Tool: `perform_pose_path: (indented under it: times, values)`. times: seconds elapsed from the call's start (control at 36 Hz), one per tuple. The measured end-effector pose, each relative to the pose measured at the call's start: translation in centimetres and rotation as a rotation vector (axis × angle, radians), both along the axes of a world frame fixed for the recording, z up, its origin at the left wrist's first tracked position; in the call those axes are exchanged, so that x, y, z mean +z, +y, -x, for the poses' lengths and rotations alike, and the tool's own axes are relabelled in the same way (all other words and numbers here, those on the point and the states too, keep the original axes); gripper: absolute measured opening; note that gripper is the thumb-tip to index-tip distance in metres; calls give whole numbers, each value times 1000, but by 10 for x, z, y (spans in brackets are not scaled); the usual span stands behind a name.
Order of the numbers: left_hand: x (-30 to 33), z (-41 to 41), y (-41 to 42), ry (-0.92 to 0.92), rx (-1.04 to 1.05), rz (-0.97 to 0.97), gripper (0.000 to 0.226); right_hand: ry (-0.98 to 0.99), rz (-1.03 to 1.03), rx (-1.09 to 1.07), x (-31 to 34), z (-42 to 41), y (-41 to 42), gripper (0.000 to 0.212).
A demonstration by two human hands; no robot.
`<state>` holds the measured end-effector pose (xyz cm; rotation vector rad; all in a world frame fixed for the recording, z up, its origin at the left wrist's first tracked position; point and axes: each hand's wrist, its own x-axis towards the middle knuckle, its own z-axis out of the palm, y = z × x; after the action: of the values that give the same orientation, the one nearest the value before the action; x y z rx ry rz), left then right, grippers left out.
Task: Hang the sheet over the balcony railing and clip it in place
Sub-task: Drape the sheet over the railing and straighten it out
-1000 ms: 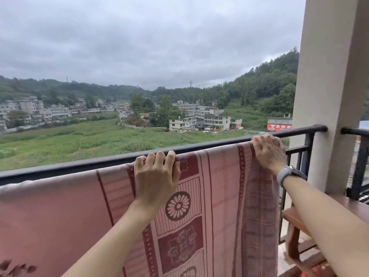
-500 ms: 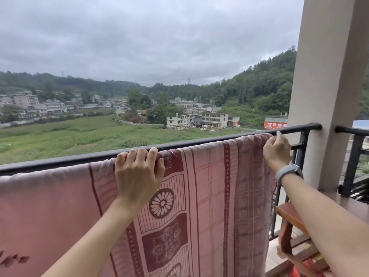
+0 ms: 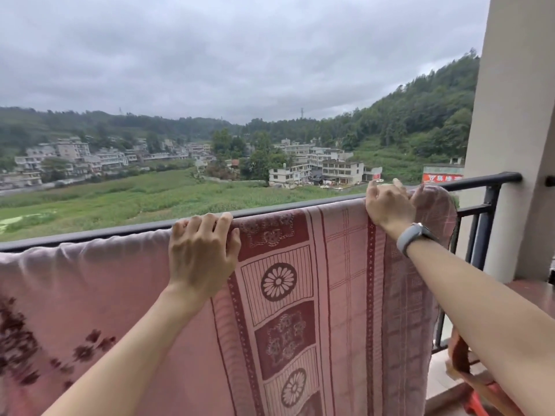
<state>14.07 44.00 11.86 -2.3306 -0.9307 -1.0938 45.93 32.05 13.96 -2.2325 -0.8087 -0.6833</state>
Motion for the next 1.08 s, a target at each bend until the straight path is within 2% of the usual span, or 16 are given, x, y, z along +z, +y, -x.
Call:
perform_pose_path:
  times: [0.08, 0.22, 0.33, 0.42, 0.56, 0.64, 0.72, 0.78, 0.86, 0.94, 1.08]
  values:
    - [5, 20, 4, -2, -4, 14, 41, -157, -141, 173, -1, 47, 19, 49]
    - [9, 60, 21, 16, 31, 48, 45, -360, -214, 490, -5, 150, 58, 39]
    - [6, 99, 37, 31, 61, 7, 39, -553, -223, 564, -18, 208, 80, 34]
    - [6, 132, 48, 44, 80, -1, 41, -529, -169, 467, -23, 218, 86, 39]
    - [4, 212, 77, 61, 120, -24, 43, -360, -156, 326, -17, 245, 93, 52]
    - [5, 244, 87, 84, 74, -88, 37, -402, -201, 423, -14, 283, 101, 49]
    - [8, 264, 92, 49, 8, -39, 42, -540, -214, 622, -13, 340, 114, 37]
    - [8, 278, 96, -20, -1, 28, 44, -636, -163, 758, -14, 381, 127, 35]
    - [6, 307, 108, -106, 25, 96, 45, -676, -37, 903, -19, 440, 147, 42]
    - [4, 341, 125, -105, 57, 78, 49, -600, 22, 890, -20, 487, 165, 47]
    - [-3, 401, 156, -205, 56, 21, 44, -551, -27, 771, -25, 538, 191, 40]
